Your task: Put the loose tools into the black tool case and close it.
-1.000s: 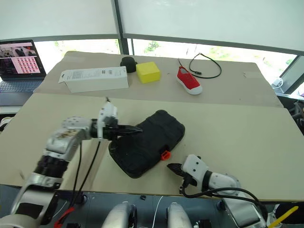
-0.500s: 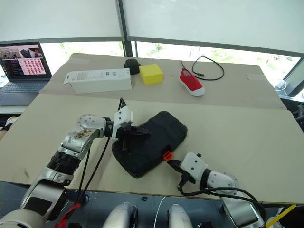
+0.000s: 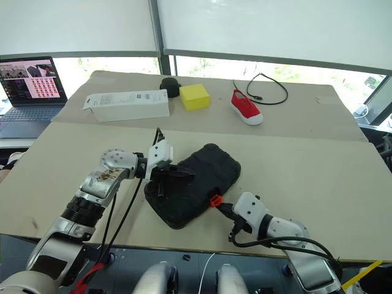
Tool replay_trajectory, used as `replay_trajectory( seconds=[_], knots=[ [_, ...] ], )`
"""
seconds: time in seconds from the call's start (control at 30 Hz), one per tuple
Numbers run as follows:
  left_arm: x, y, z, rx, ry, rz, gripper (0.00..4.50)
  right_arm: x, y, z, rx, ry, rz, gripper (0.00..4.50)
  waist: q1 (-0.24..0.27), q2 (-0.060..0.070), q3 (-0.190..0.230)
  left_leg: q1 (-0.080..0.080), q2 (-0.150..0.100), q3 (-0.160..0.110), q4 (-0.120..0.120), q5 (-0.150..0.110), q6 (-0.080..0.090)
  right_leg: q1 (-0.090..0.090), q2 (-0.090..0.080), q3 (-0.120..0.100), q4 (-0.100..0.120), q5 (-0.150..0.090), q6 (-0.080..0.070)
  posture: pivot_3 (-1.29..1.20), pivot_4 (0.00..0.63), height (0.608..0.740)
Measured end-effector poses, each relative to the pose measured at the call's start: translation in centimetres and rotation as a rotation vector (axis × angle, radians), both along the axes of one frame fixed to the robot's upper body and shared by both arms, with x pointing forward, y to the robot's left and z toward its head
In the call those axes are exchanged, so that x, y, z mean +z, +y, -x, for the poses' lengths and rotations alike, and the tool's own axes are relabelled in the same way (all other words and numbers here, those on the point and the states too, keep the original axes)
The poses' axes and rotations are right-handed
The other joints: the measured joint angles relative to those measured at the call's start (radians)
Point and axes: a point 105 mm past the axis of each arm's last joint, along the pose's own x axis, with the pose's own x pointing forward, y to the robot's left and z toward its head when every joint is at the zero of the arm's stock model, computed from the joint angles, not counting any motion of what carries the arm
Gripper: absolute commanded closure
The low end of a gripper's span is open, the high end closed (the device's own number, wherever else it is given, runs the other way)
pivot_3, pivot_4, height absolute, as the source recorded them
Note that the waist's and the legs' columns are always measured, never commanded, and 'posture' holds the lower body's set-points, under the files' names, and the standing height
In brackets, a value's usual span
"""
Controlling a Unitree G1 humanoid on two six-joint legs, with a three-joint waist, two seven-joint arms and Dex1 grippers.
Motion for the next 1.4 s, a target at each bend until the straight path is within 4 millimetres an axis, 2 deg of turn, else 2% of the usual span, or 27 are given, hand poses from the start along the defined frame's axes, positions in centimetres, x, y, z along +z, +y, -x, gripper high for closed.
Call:
replay_trajectory(
  seconds=[0.67, 0.93, 1.4],
  knots=[
    [-0.2, 0.2, -0.1, -0.027, -0.013, -0.024, 4.44, 0.1, 0.8, -0.7, -0.038, 0.003, -0.071, 4.5, -0.02, 0.002, -0.002, 0.002, 0.002, 0.0, 0.0, 0.0, 0.0, 0.001, 0.002, 0.001, 0.0, 0.0, -0.001, 0.0, 0.15, 0.74],
    [-0.3, 0.0, 0.0, -0.043, -0.024, -0.026, 4.44, 0.3, 1.1, -1.0, -0.038, 0.057, -0.103, 4.5, -0.027, 0.002, -0.002, 0.004, 0.003, 0.0, -0.001, 0.0, 0.0, 0.001, 0.003, 0.002, 0.001, -0.001, -0.002, 0.0, 0.15, 0.74],
    [-0.6, 0.0, 0.1, -0.042, -0.025, -0.039, 4.44, 1.4, 2.0, -1.8, -0.012, 0.043, -0.12, 4.5, -0.046, 0.001, -0.007, 0.007, 0.004, -0.002, -0.004, 0.0, 0.0, 0.001, 0.005, 0.004, 0.001, -0.003, -0.001, 0.0, 0.15, 0.74]
  ],
)
